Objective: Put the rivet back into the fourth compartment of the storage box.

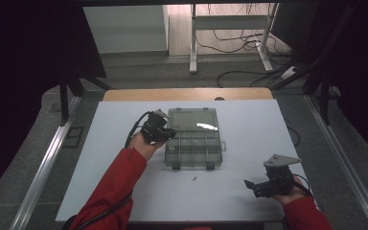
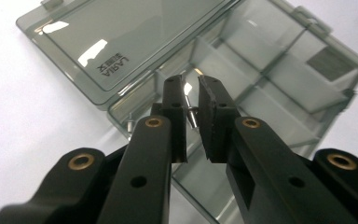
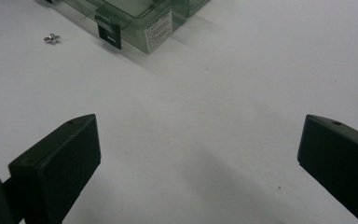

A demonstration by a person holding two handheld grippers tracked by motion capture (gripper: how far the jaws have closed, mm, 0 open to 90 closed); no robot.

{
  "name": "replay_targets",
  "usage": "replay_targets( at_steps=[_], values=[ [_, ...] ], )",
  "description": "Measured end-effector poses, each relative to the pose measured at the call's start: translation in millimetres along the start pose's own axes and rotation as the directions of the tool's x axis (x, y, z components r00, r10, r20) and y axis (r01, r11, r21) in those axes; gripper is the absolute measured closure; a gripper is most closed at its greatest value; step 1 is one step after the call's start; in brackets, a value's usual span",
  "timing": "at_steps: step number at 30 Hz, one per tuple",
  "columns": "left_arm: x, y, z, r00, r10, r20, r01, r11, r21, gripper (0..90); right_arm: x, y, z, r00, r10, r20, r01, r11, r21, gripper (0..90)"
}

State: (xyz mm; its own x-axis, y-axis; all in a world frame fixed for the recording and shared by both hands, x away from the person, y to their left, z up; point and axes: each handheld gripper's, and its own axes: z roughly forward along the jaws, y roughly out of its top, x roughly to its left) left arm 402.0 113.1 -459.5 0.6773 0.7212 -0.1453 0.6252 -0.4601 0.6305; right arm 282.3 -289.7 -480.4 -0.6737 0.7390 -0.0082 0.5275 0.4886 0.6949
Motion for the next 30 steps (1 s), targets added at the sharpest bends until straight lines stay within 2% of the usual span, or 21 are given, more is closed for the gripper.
replay_targets(
  at_steps=[6,11,14,19,30],
  values=[
    [6.7,-2.5,12.3,0.9996,-0.028,-0.005,0.028,0.9996,0.007,81.4,0.0,-0.2,0.1,1.0,-0.002,-0.001,0.002,1.0,0.002,0.0],
    [9.6,-5.7,19.8,0.9993,-0.036,-0.007,0.036,0.9992,0.02,81.4,0.1,-0.3,0.2,1.0,-0.001,-0.003,0.001,1.0,0.003,0.0],
    [11.9,-7.9,23.5,0.9987,-0.051,0.006,0.051,0.9985,0.022,80.9,0.2,-0.3,0.3,1.0,-0.002,-0.004,0.002,1.0,0.006,0.0],
    [11.4,-7.5,20.2,0.9983,-0.057,0.012,0.057,0.9983,0.01,75.9,0.1,-0.3,0.2,1.0,-0.002,-0.003,0.002,1.0,0.005,0.0],
    [6.9,-10.4,12.4,0.9993,-0.037,0.008,0.037,0.9993,0.008,62.7,0.2,-0.3,0.6,1.0,-0.002,-0.004,0.002,1.0,0.005,0.0]
  ],
)
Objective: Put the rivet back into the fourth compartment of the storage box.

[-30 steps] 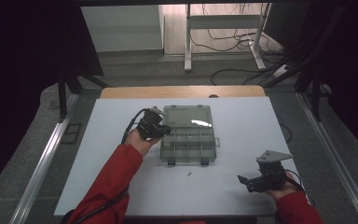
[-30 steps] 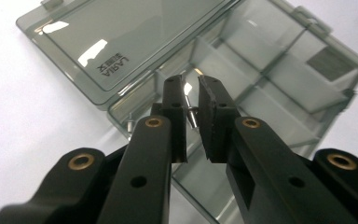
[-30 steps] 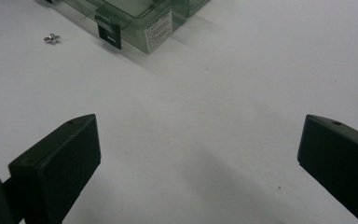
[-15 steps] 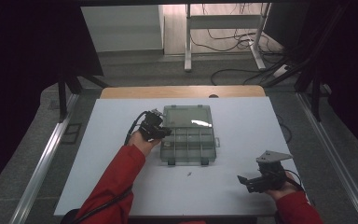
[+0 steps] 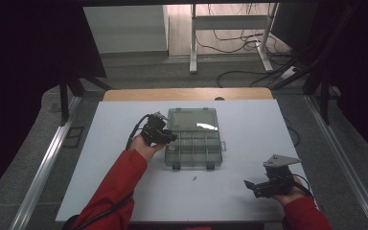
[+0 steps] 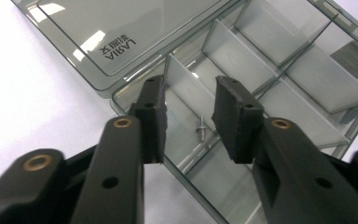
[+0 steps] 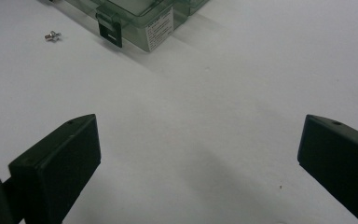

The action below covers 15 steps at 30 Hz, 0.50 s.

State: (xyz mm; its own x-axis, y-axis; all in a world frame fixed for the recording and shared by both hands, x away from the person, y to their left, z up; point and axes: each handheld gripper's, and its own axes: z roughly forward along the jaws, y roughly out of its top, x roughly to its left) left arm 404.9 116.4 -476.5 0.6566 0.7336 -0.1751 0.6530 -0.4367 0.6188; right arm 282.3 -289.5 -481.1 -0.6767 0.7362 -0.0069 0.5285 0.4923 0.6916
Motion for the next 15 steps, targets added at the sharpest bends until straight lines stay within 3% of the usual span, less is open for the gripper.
replay_targets(
  at_steps=[15],
  values=[
    [-15.3,-4.3,-22.0,0.9992,0.027,0.029,-0.026,0.9991,-0.035,24.4,0.2,0.0,0.3,1.0,-0.001,0.001,0.001,1.0,0.001,0.0]
  ],
)
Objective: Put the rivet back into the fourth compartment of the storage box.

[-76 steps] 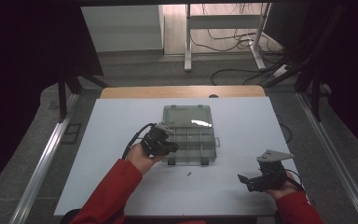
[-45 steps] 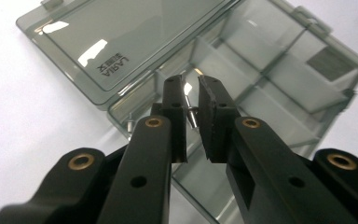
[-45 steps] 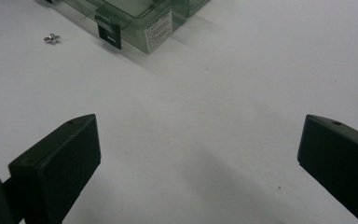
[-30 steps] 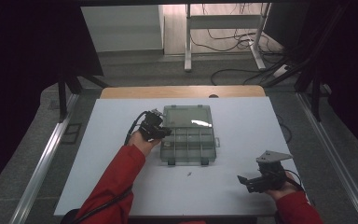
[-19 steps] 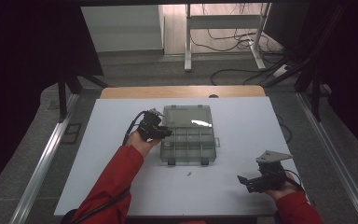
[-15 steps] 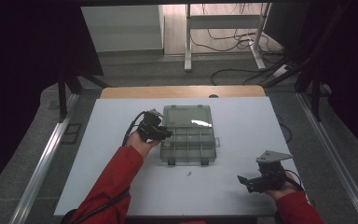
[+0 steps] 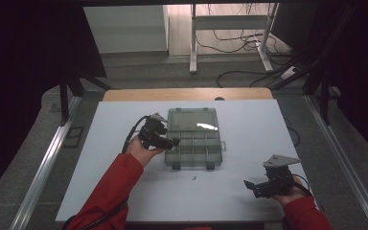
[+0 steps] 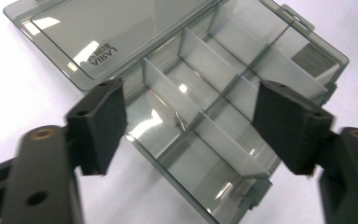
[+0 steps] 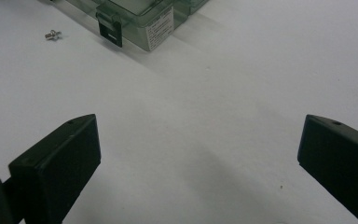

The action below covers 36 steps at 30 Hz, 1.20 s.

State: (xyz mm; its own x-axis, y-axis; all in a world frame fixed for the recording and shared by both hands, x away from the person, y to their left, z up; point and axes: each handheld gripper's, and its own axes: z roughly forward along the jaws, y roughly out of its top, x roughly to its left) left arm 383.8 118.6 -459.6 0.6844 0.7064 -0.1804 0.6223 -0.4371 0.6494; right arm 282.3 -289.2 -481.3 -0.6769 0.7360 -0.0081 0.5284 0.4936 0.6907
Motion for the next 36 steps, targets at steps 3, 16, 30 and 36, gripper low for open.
replay_targets(
  at_steps=[3,16,30,36],
  values=[
    [-2.2,-3.1,-3.2,1.0,0.0,0.007,0.0,1.0,-0.002,21.2,-0.1,0.2,-0.1,1.0,0.003,0.0,-0.003,1.0,-0.004,0.0],
    [-16.5,-16.1,-20.0,0.999,0.033,0.029,-0.032,0.9989,-0.034,7.7,-0.4,0.6,-1.2,0.9999,0.014,-0.001,-0.014,1.0,-0.016,0.0],
    [-37.2,-35.6,-19.1,0.9928,0.116,0.028,-0.116,0.9929,-0.029,0.0,-0.5,0.5,-0.7,0.9999,0.013,0.0,-0.013,1.0,-0.012,0.0],
    [-50.4,-41.8,-14.4,0.9878,0.147,0.049,-0.147,0.989,-0.016,0.0,-0.4,0.5,-0.6,1.0,0.009,-0.001,-0.01,1.0,-0.012,0.0]
  ],
)
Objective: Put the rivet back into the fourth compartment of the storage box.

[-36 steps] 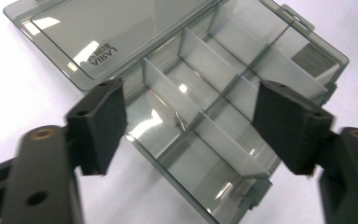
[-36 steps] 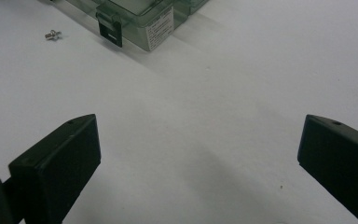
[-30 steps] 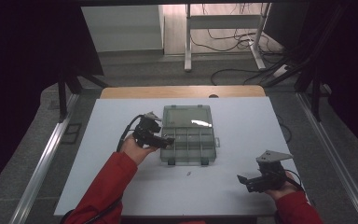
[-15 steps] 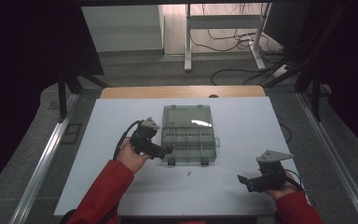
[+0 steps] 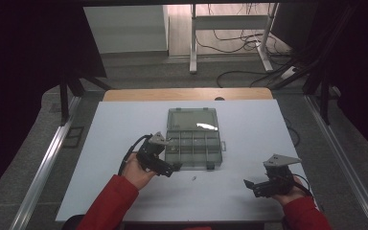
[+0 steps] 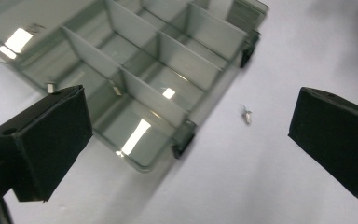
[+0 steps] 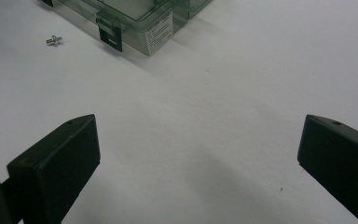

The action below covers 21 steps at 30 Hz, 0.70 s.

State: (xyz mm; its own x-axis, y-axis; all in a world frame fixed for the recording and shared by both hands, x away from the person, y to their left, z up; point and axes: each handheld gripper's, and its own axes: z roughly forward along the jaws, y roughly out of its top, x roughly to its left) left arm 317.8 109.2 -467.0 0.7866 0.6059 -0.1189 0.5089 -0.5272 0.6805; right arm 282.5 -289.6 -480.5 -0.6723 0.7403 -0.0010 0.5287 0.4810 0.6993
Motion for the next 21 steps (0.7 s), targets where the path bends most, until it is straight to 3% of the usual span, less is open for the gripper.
replay_targets(
  at_steps=[2,7,12,20,21],
  values=[
    [-4.5,-0.9,2.9,0.9998,0.022,-0.002,-0.022,0.9996,0.02,0.0,-0.1,-0.1,0.2,1.0,-0.003,0.0,0.003,1.0,0.001,0.0],
    [-12.9,-2.2,9.2,0.9997,0.013,0.021,-0.014,0.9987,0.048,0.0,-0.2,0.0,0.1,1.0,-0.003,-0.001,0.003,1.0,0.0,0.0],
    [-22.0,-1.6,17.8,0.9992,0.036,0.019,-0.038,0.9956,0.086,0.0,0.3,0.2,0.4,1.0,0.0,-0.002,0.0,1.0,0.001,0.0],
    [-36.8,0.9,31.8,0.9945,0.088,0.057,-0.095,0.9859,0.138,5.5,0.2,-0.1,0.1,1.0,-0.001,-0.003,0.001,1.0,0.0,0.0],
    [-38.5,1.0,33.4,0.995,0.077,0.064,-0.084,0.9881,0.129,7.7,0.2,-0.1,0.2,1.0,-0.001,-0.003,0.001,1.0,0.001,0.0]
  ],
)
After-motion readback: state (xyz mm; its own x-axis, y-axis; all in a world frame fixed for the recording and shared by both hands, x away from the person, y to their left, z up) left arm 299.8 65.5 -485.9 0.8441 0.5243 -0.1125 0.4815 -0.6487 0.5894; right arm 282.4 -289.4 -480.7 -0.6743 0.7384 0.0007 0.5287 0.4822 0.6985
